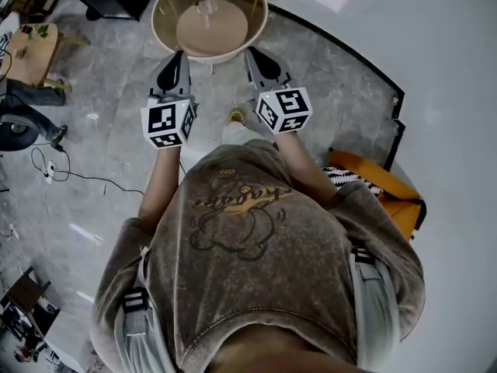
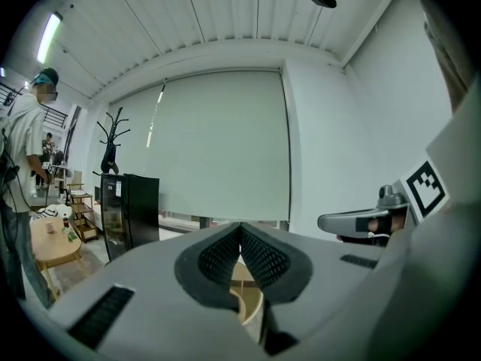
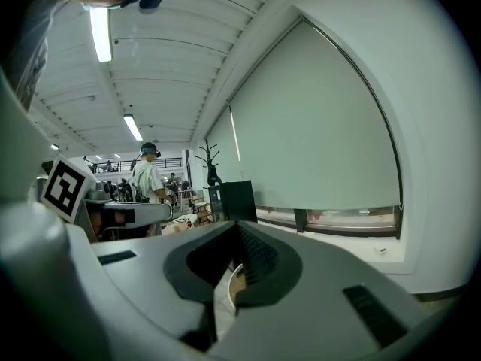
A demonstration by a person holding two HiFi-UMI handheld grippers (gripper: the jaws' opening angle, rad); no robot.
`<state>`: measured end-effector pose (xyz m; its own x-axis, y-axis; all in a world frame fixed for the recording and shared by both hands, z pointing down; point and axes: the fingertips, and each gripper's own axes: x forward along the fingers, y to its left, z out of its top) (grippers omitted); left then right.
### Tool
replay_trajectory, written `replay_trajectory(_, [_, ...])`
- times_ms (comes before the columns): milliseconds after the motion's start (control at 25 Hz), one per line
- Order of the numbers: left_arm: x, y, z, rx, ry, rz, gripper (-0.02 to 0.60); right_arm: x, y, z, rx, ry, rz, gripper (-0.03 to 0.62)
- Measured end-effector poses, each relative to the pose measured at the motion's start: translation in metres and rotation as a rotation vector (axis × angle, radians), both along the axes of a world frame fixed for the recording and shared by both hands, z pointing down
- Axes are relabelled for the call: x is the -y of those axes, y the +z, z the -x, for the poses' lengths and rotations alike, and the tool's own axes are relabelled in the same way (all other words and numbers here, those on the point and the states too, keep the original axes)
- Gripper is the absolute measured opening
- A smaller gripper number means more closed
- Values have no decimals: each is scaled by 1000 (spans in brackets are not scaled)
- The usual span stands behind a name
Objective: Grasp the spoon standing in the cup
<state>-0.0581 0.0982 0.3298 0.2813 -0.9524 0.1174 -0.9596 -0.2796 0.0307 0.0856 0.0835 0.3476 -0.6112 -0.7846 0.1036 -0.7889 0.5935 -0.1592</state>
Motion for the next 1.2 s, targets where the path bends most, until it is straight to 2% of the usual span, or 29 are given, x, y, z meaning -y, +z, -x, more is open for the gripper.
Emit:
replay_trajectory(280, [60,-1,-10,-17,-50,0,17,65,2,-12,-7,-47,9,18])
replay_trajectory(680, [106,3,-3,-29,-84,23,17,118,8,-10,5,-67,44,18])
replay_trajectory(1200, [196,18,13,-7,8,33,17,198,28,15,-1,1,83,18])
